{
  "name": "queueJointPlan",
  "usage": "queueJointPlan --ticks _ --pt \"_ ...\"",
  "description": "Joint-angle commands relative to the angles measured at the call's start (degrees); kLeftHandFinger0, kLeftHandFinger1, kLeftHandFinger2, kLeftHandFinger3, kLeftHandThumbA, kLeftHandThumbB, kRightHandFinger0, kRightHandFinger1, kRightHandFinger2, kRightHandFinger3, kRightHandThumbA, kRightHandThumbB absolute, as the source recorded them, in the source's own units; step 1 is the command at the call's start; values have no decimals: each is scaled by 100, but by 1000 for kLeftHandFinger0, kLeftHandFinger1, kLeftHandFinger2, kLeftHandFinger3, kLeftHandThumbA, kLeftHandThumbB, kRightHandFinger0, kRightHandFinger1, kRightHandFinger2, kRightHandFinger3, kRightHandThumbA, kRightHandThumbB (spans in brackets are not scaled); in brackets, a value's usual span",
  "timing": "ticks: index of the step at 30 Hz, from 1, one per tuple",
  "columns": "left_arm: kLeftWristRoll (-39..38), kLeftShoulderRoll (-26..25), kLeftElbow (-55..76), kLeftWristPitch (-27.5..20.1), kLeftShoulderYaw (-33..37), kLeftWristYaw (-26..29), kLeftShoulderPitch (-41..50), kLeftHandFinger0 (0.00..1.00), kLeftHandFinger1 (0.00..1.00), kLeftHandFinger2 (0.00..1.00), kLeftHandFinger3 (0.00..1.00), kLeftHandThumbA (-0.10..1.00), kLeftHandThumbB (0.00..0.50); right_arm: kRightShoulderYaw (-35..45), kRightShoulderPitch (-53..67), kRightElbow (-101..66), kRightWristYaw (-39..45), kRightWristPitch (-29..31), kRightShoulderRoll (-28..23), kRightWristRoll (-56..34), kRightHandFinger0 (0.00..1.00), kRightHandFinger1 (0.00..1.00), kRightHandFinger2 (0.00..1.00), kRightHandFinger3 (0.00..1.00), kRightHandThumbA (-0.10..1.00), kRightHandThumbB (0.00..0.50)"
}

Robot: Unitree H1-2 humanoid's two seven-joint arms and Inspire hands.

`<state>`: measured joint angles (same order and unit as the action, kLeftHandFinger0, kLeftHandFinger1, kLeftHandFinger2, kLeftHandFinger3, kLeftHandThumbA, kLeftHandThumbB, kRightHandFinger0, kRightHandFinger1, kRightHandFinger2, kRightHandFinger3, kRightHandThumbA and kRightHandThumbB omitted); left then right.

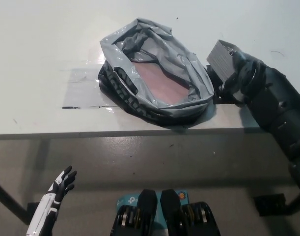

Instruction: Use the right hand to pick up a small rectangular container and put it into a plastic bag and lift the bag

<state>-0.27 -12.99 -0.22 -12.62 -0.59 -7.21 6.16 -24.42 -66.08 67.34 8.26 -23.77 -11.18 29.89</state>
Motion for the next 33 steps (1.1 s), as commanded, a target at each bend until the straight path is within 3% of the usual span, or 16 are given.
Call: queueJointPlan --ticks 1,2,3,9,12,14,15,16,17,19,22,23,26,29,31,33 --pt "89 -87 101 -200 -38 2 -46 1000 1000 1000 1000 1000 468 -53 190 314 -447 306 135 40 190 313 421 1000 156 284" --pt "79 -93 107 -199 -33 -13 -47 1000 1000 1000 1000 1000 463 1 217 320 -604 379 131 5 8 79 265 1000 -60 249" --pt "72 -98 105 -209 -30 -26 -49 1000 1000 1000 1000 1000 458 58 230 343 -723 439 129 -35 2 33 225 1000 -92 229" --pt "90 -96 97 -213 -23 -26 -53 1000 1000 1000 1000 1000 445 283 232 381 -1070 695 85 -176 41 268 387 1000 -77 165" --pt "93 -95 106 -207 -24 -25 -55 1000 1000 1000 1000 1000 440 346 203 318 -1207 754 74 -183 125 342 425 1000 -76 180" --pt "91 -95 113 -187 -29 -23 -72 1000 1000 1000 1000 1000 439 423 166 279 -1329 867 65 -213 320 498 531 833 -70 184" --pt "106 -93 109 -174 -32 -13 -87 1000 1000 1000 1000 1000 443 496 174 138 -1370 928 43 -261 362 509 512 616 -83 189" --pt "145 -92 97 -173 -35 8 -105 1000 1000 1000 1000 1000 452 616 176 -125 -1438 997 13 -335 216 315 264 353 -97 199" --pt "169 -95 92 -168 -33 13 -117 1000 1000 1000 1000 1000 451 691 179 -309 -1466 1044 -8 -356 45 224 262 292 -100 192" --pt "168 -96 90 -156 -32 5 -121 1000 1000 1000 1000 1000 457 793 214 -657 -1450 1058 -38 -386 2 186 275 339 -100 193" --pt "137 -93 89 -115 -36 -17 -117 1000 1000 1000 1000 1000 472 908 247 -1191 -1407 1065 -88 -381 0 272 474 551 -100 190" --pt "144 -89 93 -97 -37 -13 -113 1000 1000 1000 1000 1000 478 1024 234 -1421 -1410 1104 -100 -462 145 416 603 615 -100 198" --pt "150 -98 91 -95 -44 -12 -122 1000 1000 1000 1000 1000 477 1488 181 -1808 -1366 969 -18 -849 8 305 563 567 -100 197" --pt "184 -125 92 -97 -35 -25 -140 1000 1000 1000 1000 1000 471 2296 151 -2469 -1147 713 98 -1592 0 378 801 628 -100 187" --pt "189 -128 97 -87 -36 -25 -145 1000 1000 1000 1000 1000 470 2423 152 -2556 -1088 702 116 -1678 1 429 844 661 -100 179" --pt "198 -143 130 -38 -46 -24 -128 1000 1000 1000 1000 1000 480 2900 87 -2776 -900 660 173 -2134 0 455 858 860 -100 169"
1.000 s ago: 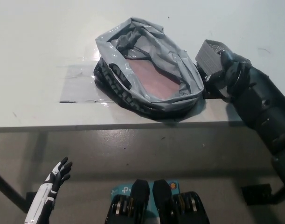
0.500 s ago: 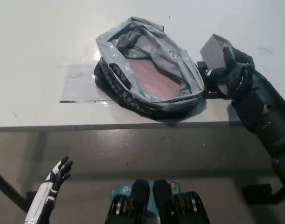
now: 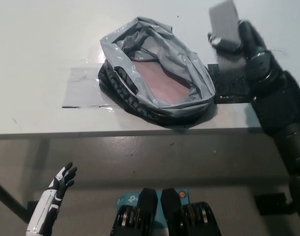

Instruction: Use the right hand to pick up a small rectangular container and put it into a plastic bag and lift the bag

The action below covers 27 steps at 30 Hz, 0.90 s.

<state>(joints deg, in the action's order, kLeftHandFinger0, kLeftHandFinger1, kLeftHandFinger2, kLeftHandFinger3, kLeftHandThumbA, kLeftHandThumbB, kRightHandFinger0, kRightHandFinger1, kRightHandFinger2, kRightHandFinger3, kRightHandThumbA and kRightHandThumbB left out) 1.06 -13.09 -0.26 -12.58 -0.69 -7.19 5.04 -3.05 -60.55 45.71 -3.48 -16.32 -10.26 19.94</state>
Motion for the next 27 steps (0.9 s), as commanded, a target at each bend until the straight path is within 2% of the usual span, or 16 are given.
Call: queueJointPlan --ticks 1,3,4,6,7,8,10,11,14,16,18,19,20,21,24,27 --pt "43 -134 115 -66 -41 -33 -17 1000 1000 1000 1000 1000 476 943 -489 -742 299 -66 104 -1305 0 447 853 935 -100 164" --pt "25 -133 91 -95 -45 -38 -23 1000 1000 1000 1000 1000 475 1124 -517 -888 267 -103 155 -1434 2 433 852 1000 -100 172" --pt "36 -133 92 -98 -45 -33 -22 1000 1000 1000 1000 1000 467 1159 -541 -959 250 -176 166 -1430 39 456 902 1000 -100 173" --pt "47 -139 106 -100 -47 -32 -6 1000 1000 1000 1000 1000 458 1127 -664 -1059 298 -162 113 -1340 2 423 880 999 -100 180" --pt "46 -143 101 -102 -43 -39 -6 1000 1000 1000 1000 1000 451 1124 -701 -1156 285 -203 114 -1311 0 408 849 835 -100 173" --pt "35 -145 90 -99 -43 -45 -8 1000 1000 1000 1000 1000 456 1051 -760 -1260 287 -213 88 -1228 0 411 843 805 -100 165" --pt "23 -139 80 -85 -46 -41 -3 1000 1000 1000 1000 1000 463 972 -812 -1367 324 -233 74 -1176 0 420 862 792 -100 166" --pt "32 -136 64 -88 -43 -36 -4 1000 1000 1000 1000 1000 471 882 -862 -1547 365 -354 108 -1127 4 470 904 802 -100 172" --pt "54 -126 56 -100 -29 -32 -3 1000 1000 1000 1000 1000 462 688 -881 -1759 421 -448 137 -1039 49 545 925 788 -100 173" --pt "32 -114 66 -81 -15 -49 3 1000 1000 1000 1000 1000 458 286 -886 -2099 611 -635 218 -818 40 532 895 797 -100 163" --pt "21 -110 58 -75 -14 -54 -2 1000 1000 1000 1000 1000 458 64 -878 -2188 696 -688 235 -775 34 532 892 799 -100 186" --pt "45 -113 57 -68 -8 -50 -1 1000 1000 1000 1000 1000 466 -111 -849 -2197 758 -626 291 -727 143 572 861 789 -100 192" --pt "78 -117 57 -60 1 -44 -2 1000 1000 1000 1000 1000 466 -317 -815 -2203 818 -551 348 -686 139 549 830 770 -100 193" --pt "71 -117 41 -63 7 -53 -10 1000 1000 1000 1000 1000 468 -451 -793 -2160 850 -461 408 -679 79 497 793 714 -100 191" --pt "74 -123 24 -113 16 -63 -26 1000 1000 1000 1000 1000 435 -843 -782 -2095 884 -626 557 -503 35 451 764 684 -100 185" --pt "54 -135 29 -114 10 -77 -53 1000 1000 1000 1000 1000 440 -1109 -770 -1982 938 -466 605 -431 0 390 711 651 -100 187"
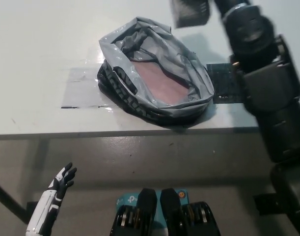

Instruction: Use the right hand to pick up a small rectangular container and put it into a plastic bag and lift the bag

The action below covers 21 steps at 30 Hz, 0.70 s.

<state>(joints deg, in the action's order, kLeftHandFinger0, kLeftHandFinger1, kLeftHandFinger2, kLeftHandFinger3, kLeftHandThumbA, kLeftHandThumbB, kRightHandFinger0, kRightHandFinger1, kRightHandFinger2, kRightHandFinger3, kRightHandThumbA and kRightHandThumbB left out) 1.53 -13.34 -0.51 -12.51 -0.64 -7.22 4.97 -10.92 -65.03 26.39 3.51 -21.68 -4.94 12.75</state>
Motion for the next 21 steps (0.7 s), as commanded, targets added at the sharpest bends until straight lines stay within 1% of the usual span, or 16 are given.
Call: queueJointPlan --ticks 1,2,5,6,7,8,10,11,12,13,14,16,17,18,20,21 --pt "10 -116 52 -142 6 -76 -43 1000 1000 1000 1000 1000 440 -405 -305 -2 237 137 98 324 3 397 722 646 -100 198" --pt "21 -123 55 -156 4 -73 -42 1000 1000 1000 1000 1000 447 -540 -274 67 249 182 156 377 13 415 737 673 -100 201" --pt "28 -133 51 -135 -3 -69 -89 1000 1000 1000 1000 1000 436 -787 -259 90 279 137 172 518 0 371 685 693 -100 203" --pt "10 -143 71 -119 -1 -87 -82 1000 1000 1000 1000 1000 435 -987 -176 49 360 228 145 622 0 362 719 740 -100 202" --pt "3 -148 74 -115 -1 -94 -82 1000 1000 1000 1000 1000 435 -1047 -144 40 399 274 132 636 0 362 719 740 -100 202" --pt "-23 -150 89 -115 7 -114 -54 1000 1000 1000 1000 1000 425 -1134 -61 -8 474 305 101 644 0 377 752 782 -100 182" --pt "-112 -159 129 -6 26 -181 -70 990 1000 1000 1000 1000 433 -1310 38 -94 554 285 7 731 0 433 821 871 -100 172" --pt "-136 -161 143 30 27 -196 -76 980 1000 1000 1000 1000 443 -1369 58 -101 576 298 -23 769 2 440 834 893 -100 172" --pt "-173 -160 156 71 24 -210 -89 969 1000 1000 1000 1000 441 -1448 75 -88 599 328 -65 817 0 437 835 901 -100 174" --pt "-190 -159 158 85 22 -215 -98 954 1000 1000 1000 1000 441 -1476 80 -79 607 341 -80 835 0 424 811 869 -100 193" --pt "-171 -160 150 79 28 -220 -134 922 1000 1000 1000 1000 429 -1533 110 -27 632 389 -136 864 0 414 804 859 -100 184" --pt "-161 -158 146 76 26 -226 -154 917 1000 1000 1000 1000 429 -1546 113 -8 636 422 -155 875 0 411 803 858 -100 184" --pt "-130 -169 139 67 31 -229 -163 909 1000 1000 1000 1000 438 -1578 125 -9 644 399 -171 906 0 412 805 859 -100 175" --pt "-94 -183 153 119 37 -234 -164 896 1000 1000 1000 1000 462 -1636 145 -41 688 332 -205 963 0 419 820 884 -100 172" --pt "-71 -190 183 199 40 -239 -165 888 1000 1000 1000 1000 473 -1674 180 -48 703 362 -245 999 0 428 828 887 -100 176" --pt "-78 -192 191 214 42 -248 -171 882 1000 1000 1000 1000 464 -1681 207 -23 682 438 -267 1012 9 444 829 874 -100 178"
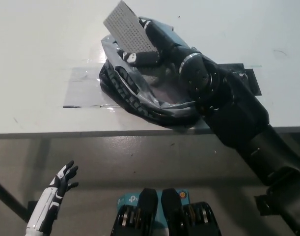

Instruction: Use the right hand to pick up a small rectangular container and put it into a plastic bag and lift the bag

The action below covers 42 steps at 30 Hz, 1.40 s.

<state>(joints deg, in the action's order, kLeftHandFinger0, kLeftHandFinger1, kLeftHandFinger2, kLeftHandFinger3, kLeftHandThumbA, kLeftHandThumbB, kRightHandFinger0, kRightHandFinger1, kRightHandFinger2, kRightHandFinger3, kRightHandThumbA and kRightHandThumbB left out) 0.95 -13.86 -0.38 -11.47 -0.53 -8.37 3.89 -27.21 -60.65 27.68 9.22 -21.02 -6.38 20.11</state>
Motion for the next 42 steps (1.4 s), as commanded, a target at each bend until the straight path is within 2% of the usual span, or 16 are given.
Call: queueJointPlan --ticks 1,4,8,11,20,21,22,23,24,25,26,28,30,32,34,42 --pt "-27 -142 180 110 32 -139 -65 875 1000 1000 1000 1000 453 -50 -208 -128 96 458 -138 275 2 429 808 842 -100 181" --pt "-3 -166 162 101 44 -157 -84 854 1000 1000 1000 1000 446 -51 -130 -66 83 663 -189 292 0 404 771 811 -100 187" --pt "35 -193 182 113 62 -182 -83 826 1000 1000 1000 1000 438 -80 -53 -88 259 667 -262 303 5 473 846 901 -100 175" --pt "76 -224 170 53 71 -197 -90 815 994 1000 1000 1000 425 -90 -26 -79 322 731 -301 301 1 470 845 913 -100 171" --pt "23 -237 109 10 88 -250 -87 798 973 1000 1000 1000 439 -207 3 -175 767 735 -444 326 29 508 879 933 -100 165" --pt "52 -239 112 -7 89 -241 -69 790 966 1000 1000 1000 439 -241 0 -176 833 730 -454 340 52 533 912 1000 -100 166" --pt "88 -240 114 -26 88 -231 -51 787 964 1000 1000 1000 438 -278 -4 -177 915 722 -465 358 67 526 885 970 -100 167" --pt "62 -238 95 -49 80 -243 -48 785 960 1000 1000 1000 437 -381 -51 -195 1157 623 -501 378 510 883 1000 1000 -6 220" --pt "51 -236 88 -58 77 -250 -48 785 960 1000 1000 1000 438 -425 -75 -203 1270 578 -519 386 585 869 1000 1000 36 225" --pt "46 -238 81 -60 74 -256 -57 788 960 1000 1000 1000 442 -489 -120 -219 1456 514 -552 381 733 1000 1000 1000 138 265" --pt "68 -257 60 -63 66 -257 -123 782 953 1000 1000 1000 442 -577 -228 -211 1730 466 -611 372 979 1000 1000 1000 357 346" --pt "86 -269 50 -54 59 -259 -166 780 952 1000 1000 1000 442 -617 -287 -196 1833 458 -635 389 1000 1000 1000 1000 402 357" --pt "99 -256 64 -83 75 -264 -109 768 944 1000 1000 1000 433 -588 -190 -348 1834 372 -650 361 1000 1000 1000 1000 500 343" --pt "107 -259 92 -49 84 -278 -103 772 943 1000 1000 1000 425 -540 -152 -387 1792 385 -641 361 1000 1000 1000 1000 522 346" --pt "101 -267 77 -78 67 -277 -109 774 943 1000 1000 1000 439 -646 -195 -438 1834 442 -668 535 1000 1000 1000 1000 695 370" --pt "138 -276 120 -101 48 -267 -88 749 928 1000 1000 1000 439 -701 -212 -466 1863 555 -637 776 1000 1000 1000 1000 773 392"
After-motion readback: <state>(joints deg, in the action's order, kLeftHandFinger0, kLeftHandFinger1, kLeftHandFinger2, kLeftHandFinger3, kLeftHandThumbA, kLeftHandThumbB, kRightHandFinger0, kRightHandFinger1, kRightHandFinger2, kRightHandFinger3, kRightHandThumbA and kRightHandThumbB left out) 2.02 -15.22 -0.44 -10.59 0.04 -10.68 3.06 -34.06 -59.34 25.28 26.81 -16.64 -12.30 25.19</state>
